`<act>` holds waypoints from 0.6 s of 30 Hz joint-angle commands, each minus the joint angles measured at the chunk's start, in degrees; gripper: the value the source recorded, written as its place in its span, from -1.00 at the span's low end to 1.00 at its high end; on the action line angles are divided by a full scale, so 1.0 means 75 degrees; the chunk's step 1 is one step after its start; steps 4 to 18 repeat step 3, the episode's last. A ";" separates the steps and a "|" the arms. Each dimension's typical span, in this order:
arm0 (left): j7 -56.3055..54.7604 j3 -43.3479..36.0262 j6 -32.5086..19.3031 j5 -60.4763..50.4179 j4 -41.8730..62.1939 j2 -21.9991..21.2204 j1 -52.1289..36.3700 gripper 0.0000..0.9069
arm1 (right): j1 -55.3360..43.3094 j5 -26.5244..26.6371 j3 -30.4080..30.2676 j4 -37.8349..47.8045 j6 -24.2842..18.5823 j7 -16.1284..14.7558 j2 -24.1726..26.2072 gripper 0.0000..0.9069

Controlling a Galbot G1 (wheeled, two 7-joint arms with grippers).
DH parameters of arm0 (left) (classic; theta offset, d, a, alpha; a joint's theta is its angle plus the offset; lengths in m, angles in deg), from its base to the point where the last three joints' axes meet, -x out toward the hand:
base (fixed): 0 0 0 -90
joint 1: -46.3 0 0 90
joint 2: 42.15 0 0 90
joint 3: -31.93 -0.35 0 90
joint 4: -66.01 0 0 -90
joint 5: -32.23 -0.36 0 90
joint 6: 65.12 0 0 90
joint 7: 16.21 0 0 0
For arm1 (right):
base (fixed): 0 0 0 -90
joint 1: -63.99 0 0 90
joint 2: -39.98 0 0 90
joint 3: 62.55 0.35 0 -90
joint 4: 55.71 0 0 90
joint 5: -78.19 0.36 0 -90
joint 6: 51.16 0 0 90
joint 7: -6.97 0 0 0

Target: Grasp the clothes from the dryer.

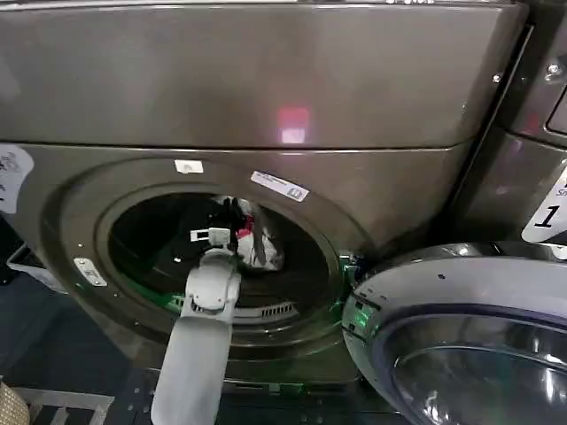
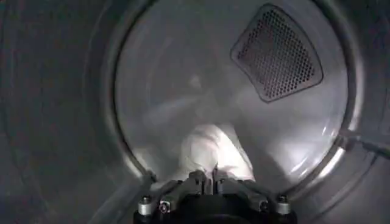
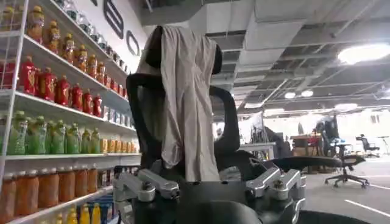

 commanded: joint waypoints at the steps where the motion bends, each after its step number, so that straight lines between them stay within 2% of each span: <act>1: -0.0019 -0.0025 0.0026 0.0055 -0.0001 0.0013 -0.0027 -1.00 | -0.0008 -0.0025 0.0047 -0.0096 0.0165 0.0029 -0.0001 1.00; 18: 0.0019 -0.0033 0.0026 0.0047 -0.0006 0.0014 -0.0029 -1.00 | -0.0011 -0.0032 0.0046 -0.0099 0.0167 0.0031 -0.0010 1.00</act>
